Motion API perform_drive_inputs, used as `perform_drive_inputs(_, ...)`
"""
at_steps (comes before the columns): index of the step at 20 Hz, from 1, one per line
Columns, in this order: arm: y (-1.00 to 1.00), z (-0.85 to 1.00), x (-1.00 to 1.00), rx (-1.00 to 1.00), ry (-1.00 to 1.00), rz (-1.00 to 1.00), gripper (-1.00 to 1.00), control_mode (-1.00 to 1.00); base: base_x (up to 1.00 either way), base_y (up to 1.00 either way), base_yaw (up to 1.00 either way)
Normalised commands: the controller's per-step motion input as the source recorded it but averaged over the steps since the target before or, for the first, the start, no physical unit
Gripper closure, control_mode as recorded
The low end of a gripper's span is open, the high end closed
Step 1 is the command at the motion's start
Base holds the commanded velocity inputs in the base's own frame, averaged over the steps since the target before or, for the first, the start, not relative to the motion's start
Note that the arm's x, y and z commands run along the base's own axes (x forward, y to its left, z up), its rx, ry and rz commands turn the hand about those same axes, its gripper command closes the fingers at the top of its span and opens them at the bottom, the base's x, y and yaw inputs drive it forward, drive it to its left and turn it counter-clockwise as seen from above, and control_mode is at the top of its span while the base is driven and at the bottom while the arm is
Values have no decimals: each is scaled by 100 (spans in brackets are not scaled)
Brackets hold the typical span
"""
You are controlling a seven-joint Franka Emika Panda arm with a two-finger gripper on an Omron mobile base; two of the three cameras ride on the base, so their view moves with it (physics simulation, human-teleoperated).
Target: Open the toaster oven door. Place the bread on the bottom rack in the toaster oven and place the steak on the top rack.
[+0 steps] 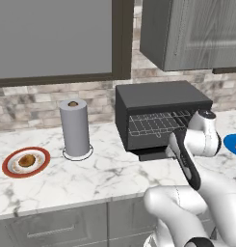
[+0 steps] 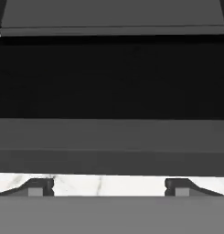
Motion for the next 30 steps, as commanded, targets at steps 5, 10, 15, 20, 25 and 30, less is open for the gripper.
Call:
perform_drive_inputs(5, 0, -100, -50, 0, 1, 0, -100, -100, 0, 0, 0)
perform_drive_inputs(10, 0, -27, -34, 1, -4, 0, -100, -100, 0, 0, 0)
perform_drive_inputs(15, 19, 88, 3, 0, -14, 0, -100, -100, 0, 0, 0)
perform_drive_inputs(20, 47, 76, 60, -2, -5, 0, -100, -100, 0, 0, 0)
perform_drive_inputs(25, 1, 93, 64, -8, 10, 0, -100, -100, 0, 0, 0)
perform_drive_inputs(30, -38, -4, 58, -2, 8, 0, -100, -100, 0, 0, 0)
